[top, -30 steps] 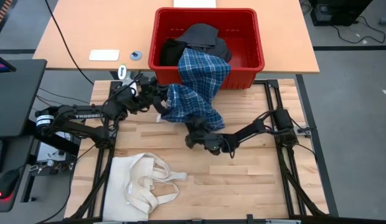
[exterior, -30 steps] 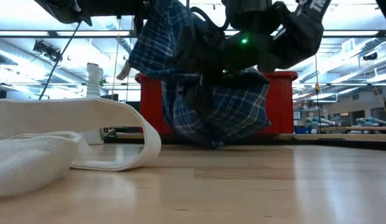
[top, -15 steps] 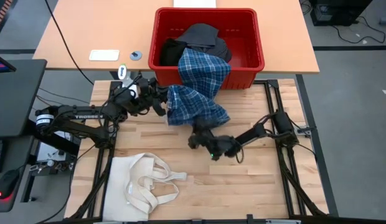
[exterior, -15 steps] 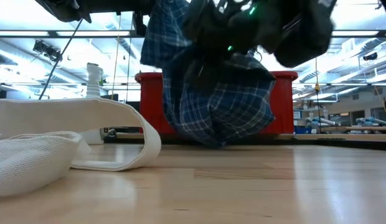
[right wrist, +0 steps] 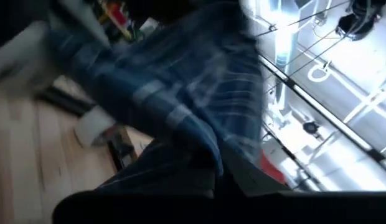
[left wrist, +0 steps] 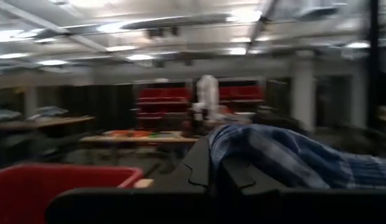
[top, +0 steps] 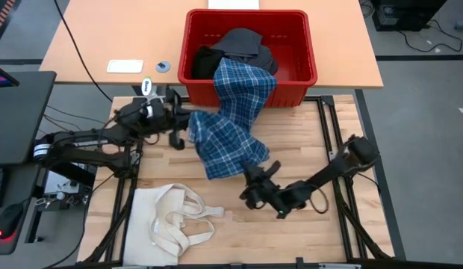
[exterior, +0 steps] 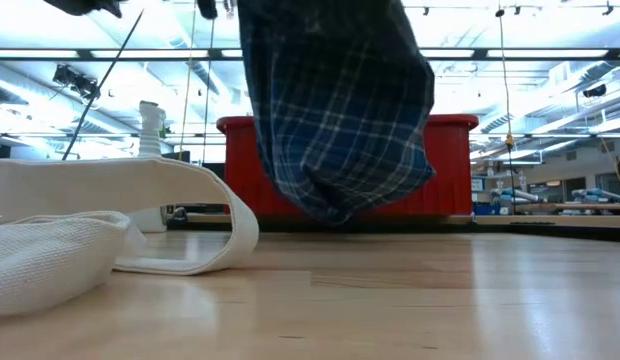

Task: Fold Laundry from Bin
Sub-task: Fold the blue pants

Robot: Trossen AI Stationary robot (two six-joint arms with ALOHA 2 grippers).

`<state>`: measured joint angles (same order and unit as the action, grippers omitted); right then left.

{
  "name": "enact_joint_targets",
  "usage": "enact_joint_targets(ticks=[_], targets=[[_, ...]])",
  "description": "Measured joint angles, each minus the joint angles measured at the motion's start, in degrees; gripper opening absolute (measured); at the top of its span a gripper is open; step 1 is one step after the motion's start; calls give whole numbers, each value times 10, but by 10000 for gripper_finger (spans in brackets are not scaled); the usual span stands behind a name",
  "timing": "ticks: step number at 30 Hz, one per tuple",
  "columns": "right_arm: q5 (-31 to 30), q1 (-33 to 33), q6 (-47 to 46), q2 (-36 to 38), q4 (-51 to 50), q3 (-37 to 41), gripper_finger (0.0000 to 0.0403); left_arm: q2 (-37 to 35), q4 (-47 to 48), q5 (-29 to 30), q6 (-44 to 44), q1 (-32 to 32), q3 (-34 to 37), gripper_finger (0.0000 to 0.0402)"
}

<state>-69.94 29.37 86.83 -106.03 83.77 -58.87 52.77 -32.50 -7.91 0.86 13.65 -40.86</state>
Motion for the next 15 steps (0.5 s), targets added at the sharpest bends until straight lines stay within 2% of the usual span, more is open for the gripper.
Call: enact_joint_targets(ticks=[4, 6, 11, 15], targets=[[4, 6, -18, 64, 0, 0, 9, -37, 34, -68, 2, 0, 0, 9], [9, 6, -26, 99, 0, 0, 8, -48, 33, -84, -6, 0, -1, 9], [44, 6, -32, 181, -43, 0, 7, -51, 37, -83, -21, -17, -45, 9], [81, 8, -94, 253, -149, -5, 7, -27, 57, -83, -12, -46, -115, 9]])
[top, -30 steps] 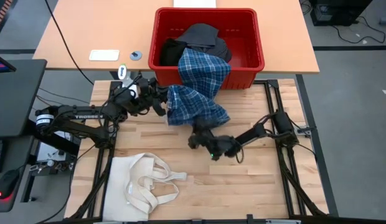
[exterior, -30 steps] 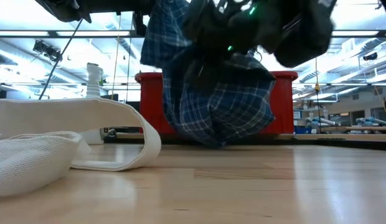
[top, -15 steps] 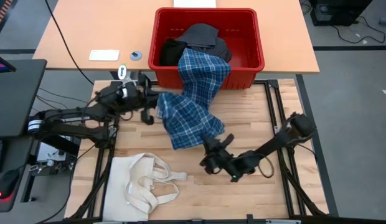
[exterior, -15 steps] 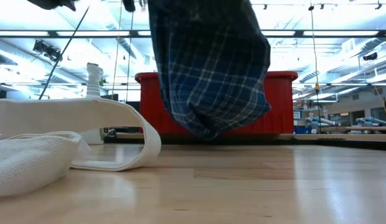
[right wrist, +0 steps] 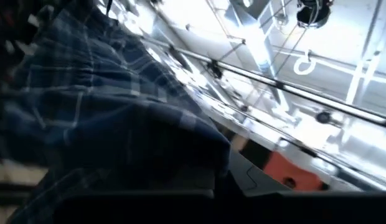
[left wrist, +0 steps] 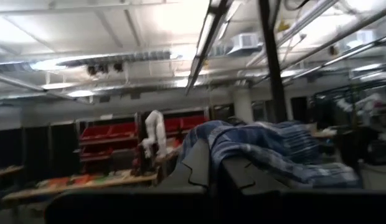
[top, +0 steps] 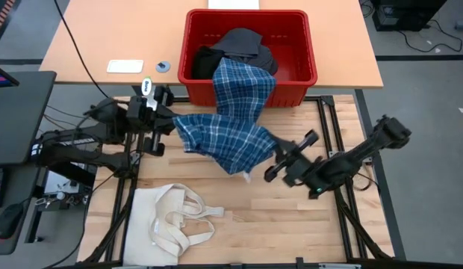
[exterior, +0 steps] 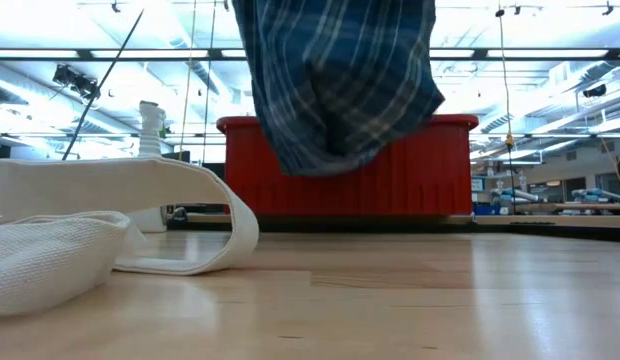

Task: Fold Laundry from Bin
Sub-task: Fold the blue pants

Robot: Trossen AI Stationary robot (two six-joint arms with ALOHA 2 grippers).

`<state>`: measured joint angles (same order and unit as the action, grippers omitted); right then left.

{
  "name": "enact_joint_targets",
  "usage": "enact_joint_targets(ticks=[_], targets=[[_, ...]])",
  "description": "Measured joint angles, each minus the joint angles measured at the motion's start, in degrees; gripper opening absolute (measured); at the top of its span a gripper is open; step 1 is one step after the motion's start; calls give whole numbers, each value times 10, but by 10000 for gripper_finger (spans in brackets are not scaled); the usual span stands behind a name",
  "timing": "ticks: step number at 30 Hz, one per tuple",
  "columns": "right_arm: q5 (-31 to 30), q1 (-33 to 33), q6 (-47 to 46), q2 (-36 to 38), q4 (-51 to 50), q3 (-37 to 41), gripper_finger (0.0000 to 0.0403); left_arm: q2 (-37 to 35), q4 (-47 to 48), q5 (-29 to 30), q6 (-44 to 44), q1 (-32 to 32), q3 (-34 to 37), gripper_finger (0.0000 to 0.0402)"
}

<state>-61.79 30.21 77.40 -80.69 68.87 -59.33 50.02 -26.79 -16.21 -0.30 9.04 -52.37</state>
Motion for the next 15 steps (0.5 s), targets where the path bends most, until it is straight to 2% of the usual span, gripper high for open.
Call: enact_joint_targets(ticks=[4, 8, 11, 15], targets=[[73, 7, -132, 60, -195, -43, 6, 37, 70, 20, 30, -30, -103, 9], [139, 11, -238, 77, -377, -136, 6, 93, 159, 39, 65, -65, -216, 9], [146, 19, -266, 69, -458, -219, 6, 130, 208, 53, 95, -95, -299, 9], [146, 49, -265, 41, -515, -318, 6, 163, 292, 116, 135, -132, -413, 9]])
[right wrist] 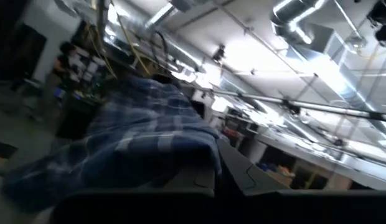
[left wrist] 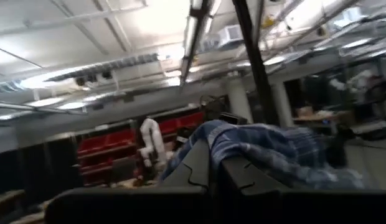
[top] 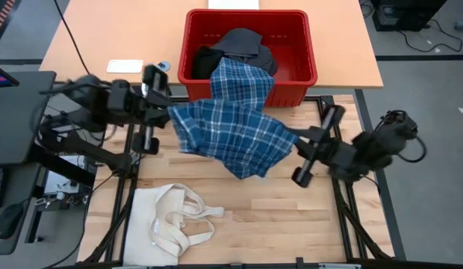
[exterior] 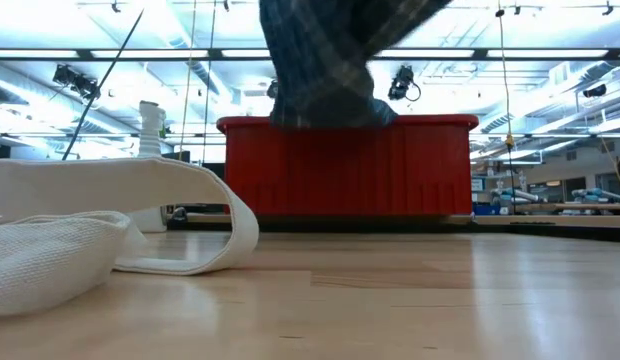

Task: Fold Laundry from Bin
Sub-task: Fold the blue pants

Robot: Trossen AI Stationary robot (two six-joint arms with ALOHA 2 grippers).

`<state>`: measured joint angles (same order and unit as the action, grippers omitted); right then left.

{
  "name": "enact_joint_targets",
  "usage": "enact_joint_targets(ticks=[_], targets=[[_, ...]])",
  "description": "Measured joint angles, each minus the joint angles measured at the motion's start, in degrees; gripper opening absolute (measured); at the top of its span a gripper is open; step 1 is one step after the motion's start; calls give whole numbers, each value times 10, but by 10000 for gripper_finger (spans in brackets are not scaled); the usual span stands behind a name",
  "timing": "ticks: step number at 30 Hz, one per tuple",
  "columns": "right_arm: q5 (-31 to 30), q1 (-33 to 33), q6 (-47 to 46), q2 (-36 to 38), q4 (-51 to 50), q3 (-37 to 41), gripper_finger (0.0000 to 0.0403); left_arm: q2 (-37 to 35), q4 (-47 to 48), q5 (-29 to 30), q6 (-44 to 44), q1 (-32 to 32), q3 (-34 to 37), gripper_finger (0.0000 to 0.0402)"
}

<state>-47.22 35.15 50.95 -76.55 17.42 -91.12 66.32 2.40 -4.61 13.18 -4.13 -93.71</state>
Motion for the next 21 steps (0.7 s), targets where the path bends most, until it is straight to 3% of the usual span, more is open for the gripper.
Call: enact_joint_targets(ticks=[4, 8, 11, 21], targets=[[-28, 38, 39, -28, -29, -87, 7, 32, 104, 45, 30, -30, -98, 9], [-29, 71, 104, -57, -42, -151, 7, 57, 151, 82, 50, -56, -175, 9], [-5, 97, 166, -80, -46, -192, 8, 68, 154, 111, 94, -75, -219, 9], [73, 130, 397, -157, -1, -321, 8, 115, 101, 115, 199, -143, -302, 9]])
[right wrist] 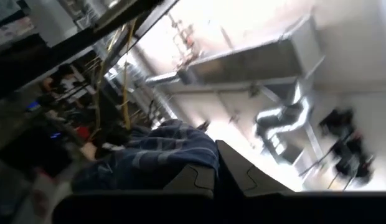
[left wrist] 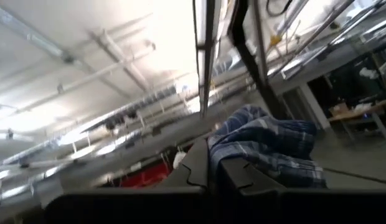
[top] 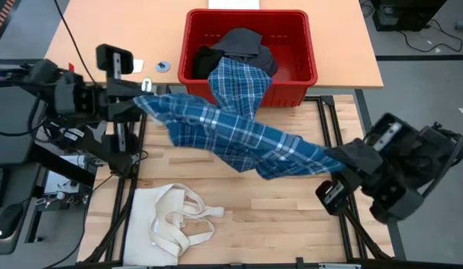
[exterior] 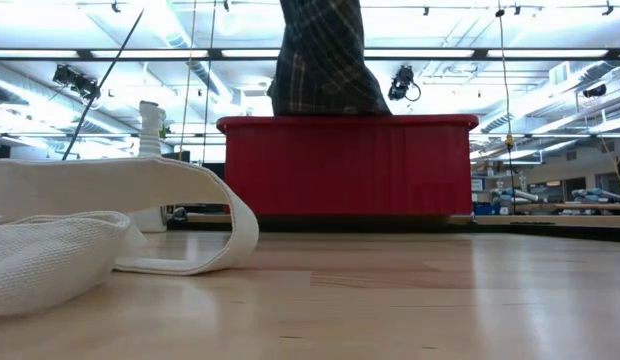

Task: Fold Laundry from Bin
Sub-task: Fold the blue pants

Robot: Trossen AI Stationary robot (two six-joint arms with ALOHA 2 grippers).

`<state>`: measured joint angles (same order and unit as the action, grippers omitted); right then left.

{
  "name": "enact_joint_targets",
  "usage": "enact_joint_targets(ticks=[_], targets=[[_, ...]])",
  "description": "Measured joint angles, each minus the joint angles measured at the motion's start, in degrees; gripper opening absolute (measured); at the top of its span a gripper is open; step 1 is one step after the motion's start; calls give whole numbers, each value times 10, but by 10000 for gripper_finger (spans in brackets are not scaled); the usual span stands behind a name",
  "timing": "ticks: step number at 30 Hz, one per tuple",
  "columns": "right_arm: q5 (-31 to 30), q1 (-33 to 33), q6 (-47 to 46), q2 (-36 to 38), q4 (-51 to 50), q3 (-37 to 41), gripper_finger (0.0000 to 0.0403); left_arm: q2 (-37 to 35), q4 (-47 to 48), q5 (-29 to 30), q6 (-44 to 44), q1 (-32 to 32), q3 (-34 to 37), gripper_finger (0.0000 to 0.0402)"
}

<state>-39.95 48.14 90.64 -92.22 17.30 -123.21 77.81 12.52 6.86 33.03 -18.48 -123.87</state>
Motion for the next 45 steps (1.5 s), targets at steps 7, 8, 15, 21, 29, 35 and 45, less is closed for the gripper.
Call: enact_joint_targets(ticks=[7, 8, 15, 21, 29, 35, 45], targets=[[65, 11, 94, -46, 17, -50, 8, 18, -7, 13, 13, -85, -9, 9], [59, 13, 102, -53, 20, -56, 8, 19, -6, 24, 5, -99, -9, 9], [24, 35, 172, -87, 22, -66, 8, 43, 20, 105, 5, -201, -10, 9], [103, 58, 254, -127, 14, -65, 8, 79, 8, 106, 90, -269, -10, 9], [189, 70, 327, -162, 85, -65, 9, 141, -128, 56, 284, -320, -9, 9], [260, 66, 387, -166, 114, -67, 9, 181, -276, 24, 492, -331, -8, 9], [291, 47, 440, -163, 151, -115, 9, 188, -401, -107, 584, -284, -7, 9]])
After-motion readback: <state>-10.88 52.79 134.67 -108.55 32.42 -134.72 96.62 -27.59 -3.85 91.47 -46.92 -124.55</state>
